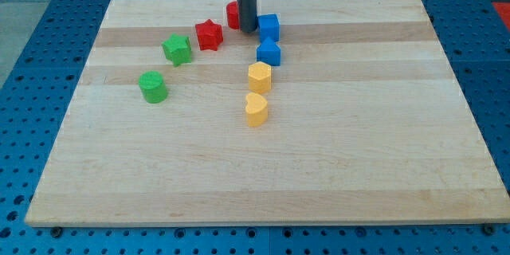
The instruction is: Place your arm horizontally to the blue cube
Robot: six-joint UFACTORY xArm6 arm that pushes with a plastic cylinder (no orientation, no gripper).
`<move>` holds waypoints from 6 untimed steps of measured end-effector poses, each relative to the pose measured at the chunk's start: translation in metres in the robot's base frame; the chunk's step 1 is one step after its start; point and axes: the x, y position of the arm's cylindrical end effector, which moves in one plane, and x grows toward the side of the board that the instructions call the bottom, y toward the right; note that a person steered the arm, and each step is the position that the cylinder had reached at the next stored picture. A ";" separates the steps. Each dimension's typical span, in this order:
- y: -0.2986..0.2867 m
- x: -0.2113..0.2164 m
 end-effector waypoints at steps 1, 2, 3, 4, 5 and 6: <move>0.000 -0.014; 0.009 -0.015; 0.032 -0.015; 0.035 -0.015; 0.040 -0.014; 0.052 -0.014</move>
